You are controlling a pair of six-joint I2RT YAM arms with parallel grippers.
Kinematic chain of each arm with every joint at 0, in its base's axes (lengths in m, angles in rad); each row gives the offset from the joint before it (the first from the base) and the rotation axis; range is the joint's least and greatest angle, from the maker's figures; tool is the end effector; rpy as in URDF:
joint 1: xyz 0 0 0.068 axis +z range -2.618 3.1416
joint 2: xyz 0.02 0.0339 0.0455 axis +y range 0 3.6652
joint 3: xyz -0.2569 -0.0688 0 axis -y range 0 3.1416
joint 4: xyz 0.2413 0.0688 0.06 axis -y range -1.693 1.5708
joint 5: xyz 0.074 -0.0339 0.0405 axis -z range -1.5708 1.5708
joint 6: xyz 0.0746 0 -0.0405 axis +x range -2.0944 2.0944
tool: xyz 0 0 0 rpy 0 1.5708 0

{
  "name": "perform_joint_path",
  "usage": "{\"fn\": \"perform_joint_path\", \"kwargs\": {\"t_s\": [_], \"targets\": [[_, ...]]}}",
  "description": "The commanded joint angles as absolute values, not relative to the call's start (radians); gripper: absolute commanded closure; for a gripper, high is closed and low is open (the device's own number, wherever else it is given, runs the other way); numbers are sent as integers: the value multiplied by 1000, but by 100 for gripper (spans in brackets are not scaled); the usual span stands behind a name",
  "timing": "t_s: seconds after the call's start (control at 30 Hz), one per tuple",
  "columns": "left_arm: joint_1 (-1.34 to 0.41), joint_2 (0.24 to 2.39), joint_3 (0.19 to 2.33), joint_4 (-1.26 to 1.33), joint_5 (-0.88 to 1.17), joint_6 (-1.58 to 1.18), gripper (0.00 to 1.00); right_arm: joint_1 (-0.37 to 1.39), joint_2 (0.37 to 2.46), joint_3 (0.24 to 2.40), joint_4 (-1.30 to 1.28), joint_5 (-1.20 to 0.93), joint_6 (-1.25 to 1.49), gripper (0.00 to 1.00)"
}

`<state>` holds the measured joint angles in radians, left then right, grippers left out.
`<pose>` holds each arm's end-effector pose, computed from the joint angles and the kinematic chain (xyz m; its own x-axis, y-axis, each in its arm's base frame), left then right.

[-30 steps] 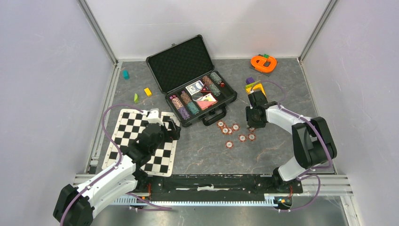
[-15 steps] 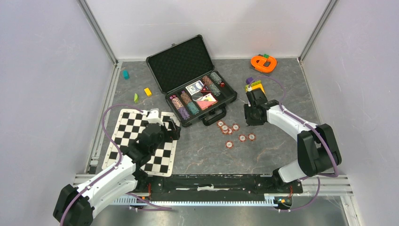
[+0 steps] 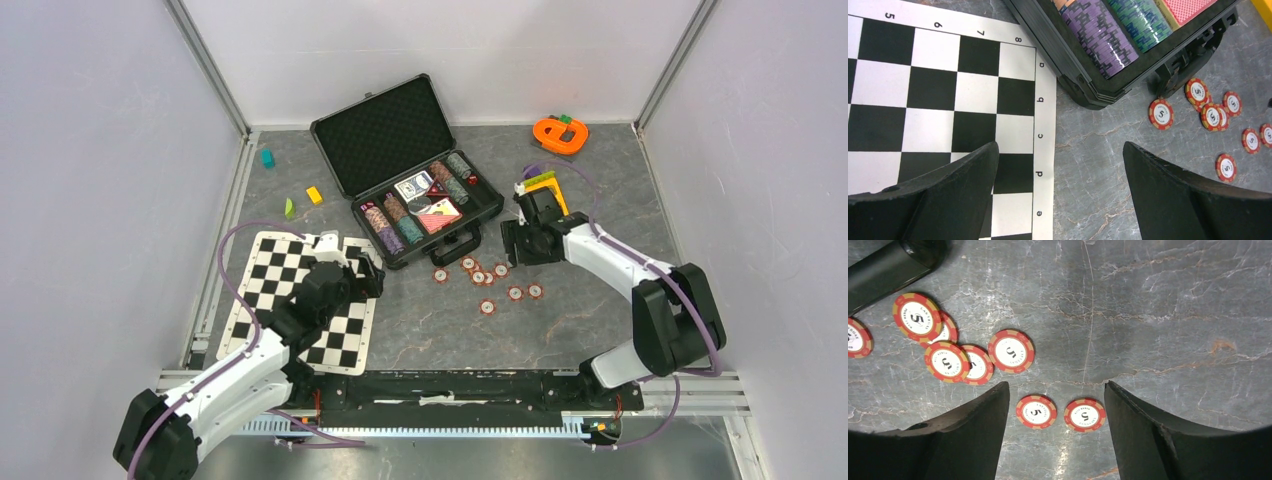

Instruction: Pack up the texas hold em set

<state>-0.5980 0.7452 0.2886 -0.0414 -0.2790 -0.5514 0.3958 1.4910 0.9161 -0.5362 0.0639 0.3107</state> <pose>0.1787 -0.0969 0.1656 -0.5151 -0.2585 -0.8172 0.0839 0.9337 -0.3482 0.2791 0.1115 0.1557 -0.8969 -0.0441 -0.4399 -0.0886 0.9928 0.0812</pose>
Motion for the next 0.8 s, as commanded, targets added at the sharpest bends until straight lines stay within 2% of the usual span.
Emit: {"fn": "perform_joint_path", "kwargs": {"t_s": [0.0,0.2,0.37,0.53,0.67,0.77], "targets": [[-601,785,338,11,-229,-501,0,402,1391,888,-485,64,243,24],[-650,913,364,100,-110,-466,3,401,1259,760,-447,144,225,21],[-824,1077,480,80,-158,-479,5,398,1178,622,-360,193,279,24],[-895,1257,599,26,-209,-523,5,381,1184,556,-318,176,310,24],[-942,1361,662,22,-278,-539,5,356,1182,502,-267,104,293,36],[-963,1431,711,24,-314,-551,5,352,1193,484,-239,25,284,40]]}}
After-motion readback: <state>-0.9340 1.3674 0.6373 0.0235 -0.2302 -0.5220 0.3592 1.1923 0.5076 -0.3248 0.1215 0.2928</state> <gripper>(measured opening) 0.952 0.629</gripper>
